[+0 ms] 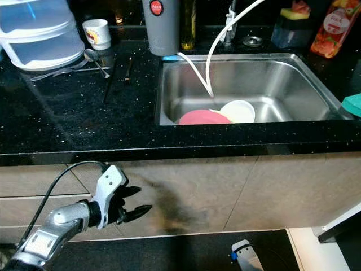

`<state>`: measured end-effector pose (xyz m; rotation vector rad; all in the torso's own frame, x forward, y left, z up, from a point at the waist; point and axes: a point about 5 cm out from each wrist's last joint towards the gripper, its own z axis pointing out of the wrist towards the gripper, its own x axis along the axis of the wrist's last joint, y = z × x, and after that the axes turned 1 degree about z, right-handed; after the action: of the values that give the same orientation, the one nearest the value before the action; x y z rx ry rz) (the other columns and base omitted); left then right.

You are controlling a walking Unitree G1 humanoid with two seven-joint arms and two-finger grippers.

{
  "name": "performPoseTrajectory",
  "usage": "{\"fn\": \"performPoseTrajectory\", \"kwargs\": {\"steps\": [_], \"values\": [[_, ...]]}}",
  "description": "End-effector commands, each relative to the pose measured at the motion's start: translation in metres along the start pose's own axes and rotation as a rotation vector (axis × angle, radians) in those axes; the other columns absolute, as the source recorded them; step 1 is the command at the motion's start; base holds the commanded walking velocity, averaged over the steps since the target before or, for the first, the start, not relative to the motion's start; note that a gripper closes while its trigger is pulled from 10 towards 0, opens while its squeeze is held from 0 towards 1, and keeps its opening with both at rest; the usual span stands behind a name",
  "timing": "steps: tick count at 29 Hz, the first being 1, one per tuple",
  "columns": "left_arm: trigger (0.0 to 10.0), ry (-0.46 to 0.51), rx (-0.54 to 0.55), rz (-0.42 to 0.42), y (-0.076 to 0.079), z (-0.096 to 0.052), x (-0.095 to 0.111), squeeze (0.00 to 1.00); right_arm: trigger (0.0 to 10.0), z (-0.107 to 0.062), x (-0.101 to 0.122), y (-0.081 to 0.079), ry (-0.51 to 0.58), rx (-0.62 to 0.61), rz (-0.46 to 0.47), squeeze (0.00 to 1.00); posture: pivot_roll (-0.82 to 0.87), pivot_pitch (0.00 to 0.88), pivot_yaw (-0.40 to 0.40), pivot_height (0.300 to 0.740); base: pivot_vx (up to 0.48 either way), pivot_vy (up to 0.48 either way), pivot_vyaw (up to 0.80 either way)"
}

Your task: Kitchen organization

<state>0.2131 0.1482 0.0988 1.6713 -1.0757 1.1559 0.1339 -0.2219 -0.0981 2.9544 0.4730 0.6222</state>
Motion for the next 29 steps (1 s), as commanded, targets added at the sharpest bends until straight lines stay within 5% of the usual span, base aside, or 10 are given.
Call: {"fn": "performPoseTrajectory", "kwargs": {"steps": [1, 4, 6, 8, 10, 11, 13, 15, 19, 29], "values": [[10.0, 0.099, -0.2, -0.011, 0.021, 0.0, 0.025, 0.0, 10.0, 0.0, -0.001, -0.001, -0.005, 0.004, -0.012, 0.0, 0.02, 0.019, 0.012, 0.74, 0.0, 0.0, 0.0], [10.0, 0.145, -0.254, -0.003, 0.027, 0.0, 0.036, 0.0, 10.0, 0.0, -0.001, -0.001, -0.005, 0.004, -0.012, 0.0, 0.02, 0.019, 0.011, 0.74, 0.0, 0.0, 0.0], [10.0, 0.3, -0.31, 0.031, 0.032, 0.001, 0.067, 0.0, 10.0, 0.0, -0.001, -0.001, -0.005, 0.004, -0.012, 0.0, 0.02, 0.016, 0.012, 0.74, 0.0, 0.0, 0.0], [10.0, 0.347, -0.317, 0.041, 0.033, 0.001, 0.076, 0.0, 10.0, 0.0, -0.001, -0.001, -0.005, 0.003, -0.012, 0.0, 0.02, 0.016, 0.012, 0.74, 0.0, 0.0, 0.0], [10.0, 0.51, -0.168, 0.086, 0.014, 0.002, 0.105, 0.0, 10.0, 0.0, 0.0, -0.001, -0.003, 0.001, -0.01, 0.0, 0.01, 0.007, 0.016, 0.74, 0.0, 0.0, 0.0], [10.0, 0.51, -0.168, 0.086, 0.014, 0.002, 0.105, 0.0, 10.0, 0.0, 0.0, -0.001, -0.003, 0.001, -0.01, 0.0, 0.01, 0.007, 0.016, 0.74, 0.0, 0.0, 0.0], [10.0, 0.681, 0.131, 0.084, -0.024, -0.007, 0.138, 0.0, 10.0, 0.0, 0.001, 0.0, -0.001, -0.002, -0.01, 0.0, 0.02, 0.002, 0.017, 0.74, 0.0, 0.0, 0.0], [10.0, 0.717, 0.22, 0.066, -0.034, -0.011, 0.146, 0.0, 10.0, 0.0, 0.001, 0.0, -0.001, -0.002, -0.011, 0.0, 0.02, 0.0, 0.015, 0.74, 0.0, 0.0, 0.0], [10.0, 0.617, 0.832, 0.063, -0.097, -0.042, 0.142, 0.0, 10.0, 0.0, 0.002, 0.0, -0.004, 0.001, -0.031, 0.0, 0.02, 0.0, 0.012, 0.74, 0.0, 0.0, 0.0], [10.0, 0.576, 0.938, 0.079, -0.1, -0.046, 0.139, 0.0, 10.0, 0.001, 0.003, 0.0, 0.001, -0.001, -0.025, 0.0, 0.02, 0.0, 0.015, 0.74, 0.329, 0.0, 0.0]]}}
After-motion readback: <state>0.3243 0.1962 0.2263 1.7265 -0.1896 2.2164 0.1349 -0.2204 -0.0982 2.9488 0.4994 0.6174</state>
